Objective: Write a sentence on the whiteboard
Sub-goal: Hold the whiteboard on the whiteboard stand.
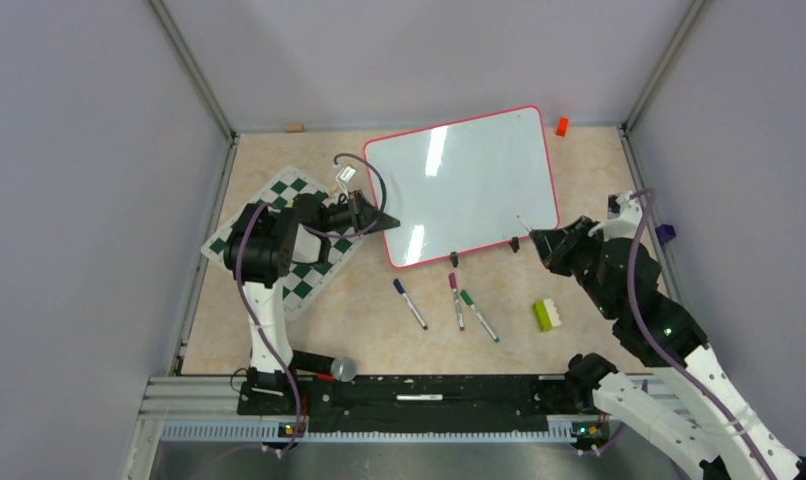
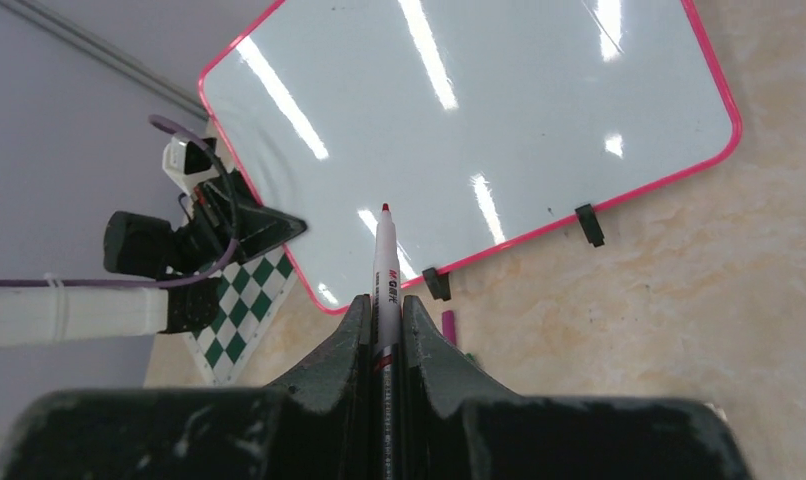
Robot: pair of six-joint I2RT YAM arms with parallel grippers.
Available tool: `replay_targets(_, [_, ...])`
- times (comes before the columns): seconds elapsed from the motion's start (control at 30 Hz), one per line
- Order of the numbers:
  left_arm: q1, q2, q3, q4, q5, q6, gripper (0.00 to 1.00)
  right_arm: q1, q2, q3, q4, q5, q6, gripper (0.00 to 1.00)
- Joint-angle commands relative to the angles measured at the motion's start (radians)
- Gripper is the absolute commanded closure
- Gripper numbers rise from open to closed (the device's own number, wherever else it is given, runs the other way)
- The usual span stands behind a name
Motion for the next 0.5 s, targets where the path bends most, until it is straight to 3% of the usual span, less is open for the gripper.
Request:
replay_targets(0.0, [-0.004,-0.004,0.034,0.145,0.019,-0.028,1.0,0.005,0.024,0.019,0.095,-0.091,-0.083,1.0])
replay_targets(0.17, [-0.004,-0.004,0.035,0.145,0.019,-0.028,1.0,0.005,0.128,0.074,0.083,-0.194,-0.194,1.0])
replay_targets(0.37, [-0.004,-0.006,0.035,0.145,0.018,-0.026,1.0,0.005,0.223,0.108,0.033,-0.003,-0.204,1.0])
replay_targets(0.47, [-0.004,-0.008,0.029,0.145,0.015,-0.021,1.0,0.007,0.265,0.127,0.042,0.003,-0.211,1.0])
